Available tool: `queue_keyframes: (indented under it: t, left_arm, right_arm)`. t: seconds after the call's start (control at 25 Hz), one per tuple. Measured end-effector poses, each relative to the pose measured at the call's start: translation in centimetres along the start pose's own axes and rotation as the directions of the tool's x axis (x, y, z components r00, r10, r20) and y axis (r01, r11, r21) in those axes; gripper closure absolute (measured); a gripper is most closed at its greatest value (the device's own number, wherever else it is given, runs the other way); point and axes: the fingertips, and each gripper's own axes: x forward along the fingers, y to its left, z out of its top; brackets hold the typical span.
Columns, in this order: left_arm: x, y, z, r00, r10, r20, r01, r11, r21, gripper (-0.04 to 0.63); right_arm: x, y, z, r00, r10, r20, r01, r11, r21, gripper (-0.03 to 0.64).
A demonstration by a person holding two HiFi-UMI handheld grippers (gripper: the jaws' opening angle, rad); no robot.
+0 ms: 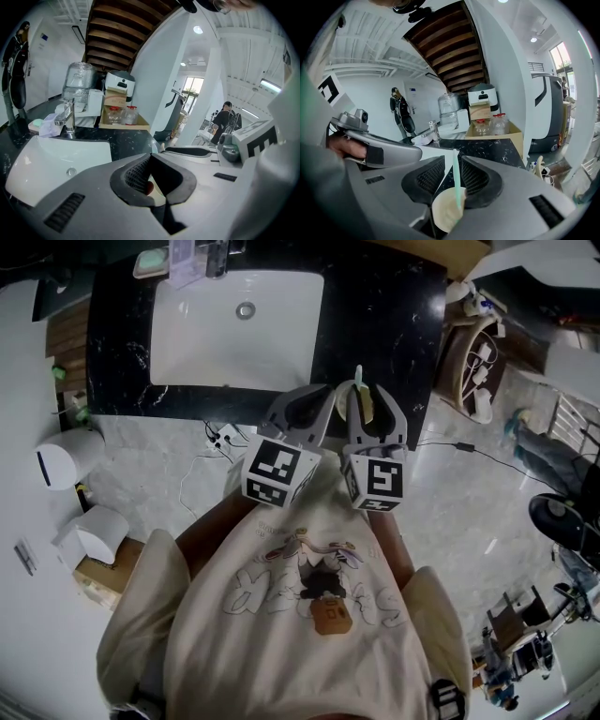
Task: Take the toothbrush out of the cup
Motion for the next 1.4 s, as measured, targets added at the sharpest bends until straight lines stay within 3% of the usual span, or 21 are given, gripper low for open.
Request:
queue_keyframes:
  t: [0.56,0.8,1.4]
  left_arm:
    - [0.3,1.7,-0.9,0.999,0.049,-0.023,-0.050,0.998,-0.044,0.588]
    - [0.1,2.0,-1.0,0.998,0.062,-0.016,-0.063,0.996,-0.058,0.588]
    - [-1.2,-0.4,-0.2,0.999,0.014,0.029,-0.014,1.000,-0.011,0.588]
  right_arm:
    - [2.6,-0.6,-1.9,0.997,0.004,-0.077,-0.005,1.000,-0.019,0.515]
    - [2.6,-0.8,-1.7,0.997,-0.014,-0.075,0.012,1.000,-0.027,0.560]
    - [-1.4,-1.4,0.7,0.999,-0.036,0.033,0.035,0.999,0.023,0.561]
